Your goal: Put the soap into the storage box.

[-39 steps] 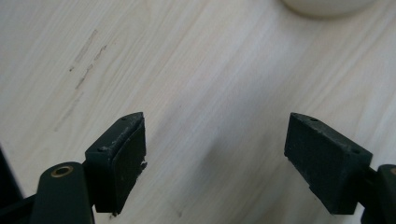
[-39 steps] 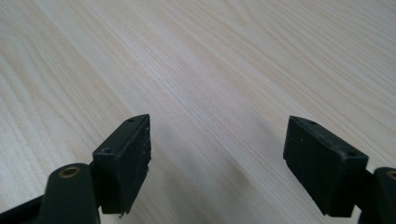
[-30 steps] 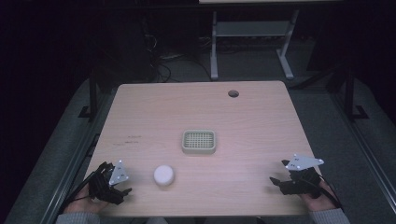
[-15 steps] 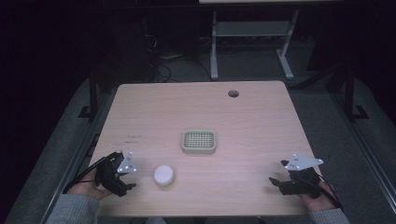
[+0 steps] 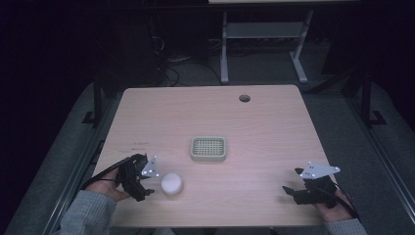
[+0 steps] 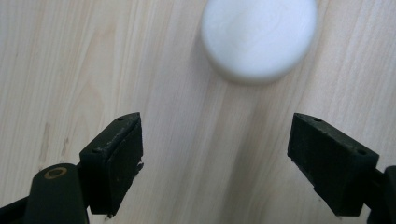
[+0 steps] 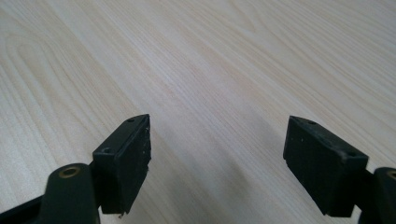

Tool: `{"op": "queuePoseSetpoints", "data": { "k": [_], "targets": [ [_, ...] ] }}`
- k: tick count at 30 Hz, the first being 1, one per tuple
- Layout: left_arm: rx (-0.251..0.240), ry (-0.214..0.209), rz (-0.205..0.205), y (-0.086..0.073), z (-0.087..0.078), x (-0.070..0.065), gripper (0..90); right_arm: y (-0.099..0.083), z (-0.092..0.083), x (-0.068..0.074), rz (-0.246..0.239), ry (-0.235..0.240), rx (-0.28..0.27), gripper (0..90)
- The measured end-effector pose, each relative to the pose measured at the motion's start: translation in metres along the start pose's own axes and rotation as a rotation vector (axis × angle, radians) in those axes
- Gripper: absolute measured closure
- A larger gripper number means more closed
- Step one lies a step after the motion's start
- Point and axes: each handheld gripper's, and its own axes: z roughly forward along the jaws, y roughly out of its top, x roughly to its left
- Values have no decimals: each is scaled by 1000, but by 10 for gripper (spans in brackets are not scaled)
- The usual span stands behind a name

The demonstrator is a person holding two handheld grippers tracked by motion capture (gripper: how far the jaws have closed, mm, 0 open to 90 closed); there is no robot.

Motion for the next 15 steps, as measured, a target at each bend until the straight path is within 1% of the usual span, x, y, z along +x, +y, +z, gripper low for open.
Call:
{"op": "queuePoseSetpoints", "data": {
  "k": [1,3,7,12,15],
  "targets": [
    [6,-2,4,2,1,0,180,0,0,0,-5,-3,2,227],
    [15,-25,11,5,2,1,183,0,1,0,-8,-2,2,227],
    [24,-37,26,11,4,2,189,0,1,0,-5,-1,4,227],
    [21,-46,42,19,7,3,184,0,1,0,-8,-1,3,227],
    [28,-72,37,23,10,4,187,1,1,1,-7,-1,4,227]
  ]
}}
